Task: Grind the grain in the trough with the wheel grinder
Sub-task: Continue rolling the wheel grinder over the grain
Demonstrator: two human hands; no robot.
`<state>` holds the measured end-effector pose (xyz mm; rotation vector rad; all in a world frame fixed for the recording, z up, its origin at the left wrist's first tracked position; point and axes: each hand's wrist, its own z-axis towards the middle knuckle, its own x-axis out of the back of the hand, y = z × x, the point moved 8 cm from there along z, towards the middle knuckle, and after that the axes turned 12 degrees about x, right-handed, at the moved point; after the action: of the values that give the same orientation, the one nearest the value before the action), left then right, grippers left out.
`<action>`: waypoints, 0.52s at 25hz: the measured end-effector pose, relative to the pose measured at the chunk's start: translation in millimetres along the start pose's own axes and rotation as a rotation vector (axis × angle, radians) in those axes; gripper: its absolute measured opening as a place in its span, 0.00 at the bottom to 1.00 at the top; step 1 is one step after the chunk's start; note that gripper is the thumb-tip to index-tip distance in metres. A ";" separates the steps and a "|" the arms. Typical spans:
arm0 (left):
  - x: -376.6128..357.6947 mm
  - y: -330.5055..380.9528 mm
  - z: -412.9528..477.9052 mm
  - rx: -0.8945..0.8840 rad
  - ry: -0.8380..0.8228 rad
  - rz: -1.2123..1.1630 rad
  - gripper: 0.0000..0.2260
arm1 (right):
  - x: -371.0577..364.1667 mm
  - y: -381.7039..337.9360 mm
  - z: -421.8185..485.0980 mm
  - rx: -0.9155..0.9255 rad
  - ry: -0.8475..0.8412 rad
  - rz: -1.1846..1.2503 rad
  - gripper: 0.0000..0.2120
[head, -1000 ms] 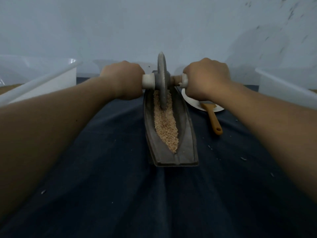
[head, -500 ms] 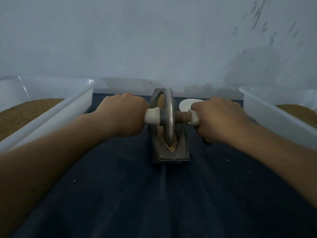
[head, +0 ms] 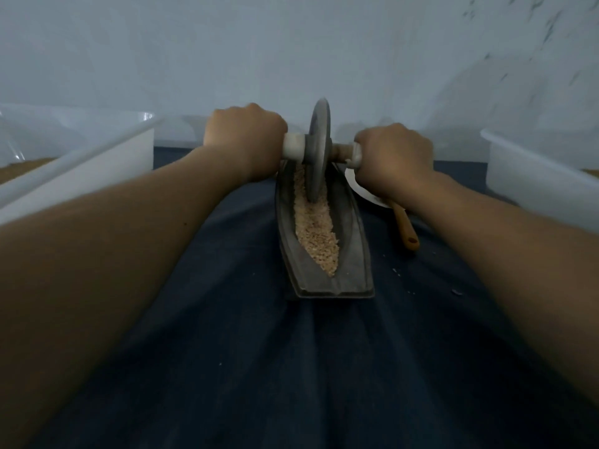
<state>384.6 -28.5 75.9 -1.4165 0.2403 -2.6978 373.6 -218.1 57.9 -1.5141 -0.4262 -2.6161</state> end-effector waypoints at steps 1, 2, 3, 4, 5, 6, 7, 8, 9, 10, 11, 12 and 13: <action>3.4 1.6 -3.7 -0.004 0.009 0.004 0.07 | -0.1 -1.8 -4.1 0.009 0.004 0.009 0.05; 7.6 2.9 -12.1 -0.016 0.019 0.003 0.06 | 1.6 -4.3 -12.6 0.022 0.006 0.019 0.05; 14.4 3.2 -24.0 -0.033 0.033 0.001 0.06 | 7.0 -7.5 -24.8 0.035 0.013 0.024 0.06; 20.7 1.7 -38.0 -0.050 0.040 0.001 0.06 | 14.3 -10.9 -38.9 0.047 0.023 0.018 0.08; 27.4 -0.8 -52.8 -0.069 0.039 0.002 0.05 | 23.2 -14.8 -54.3 0.060 0.035 0.007 0.09; 36.2 -3.3 -66.2 -0.098 0.035 0.003 0.05 | 34.1 -18.5 -69.2 0.076 0.052 -0.005 0.11; 45.4 -5.4 -77.4 -0.127 0.027 -0.001 0.05 | 45.0 -21.2 -83.5 0.090 0.070 -0.015 0.13; 53.8 -7.7 -86.2 -0.149 0.019 -0.007 0.04 | 55.4 -22.9 -96.0 0.101 0.089 -0.024 0.14; 60.0 -10.3 -92.2 -0.162 0.015 -0.015 0.05 | 63.9 -23.7 -105.1 0.109 0.101 -0.035 0.15; 63.2 -13.0 -95.4 -0.169 0.016 -0.021 0.06 | 68.6 -22.5 -110.5 0.116 0.103 -0.046 0.14; 63.6 -14.6 -96.0 -0.171 0.018 -0.025 0.07 | 70.5 -21.2 -111.9 0.121 0.101 -0.058 0.14; 60.2 -15.4 -94.5 -0.166 0.009 -0.028 0.07 | 69.5 -20.0 -109.7 0.126 0.098 -0.075 0.14; 51.3 -15.6 -90.0 -0.153 -0.015 -0.034 0.07 | 64.2 -19.4 -102.6 0.132 0.090 -0.104 0.15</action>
<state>281.3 -11.7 69.9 -1.4920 0.4339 -2.7474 251.3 -224.6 61.2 -1.3630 -0.6714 -2.6602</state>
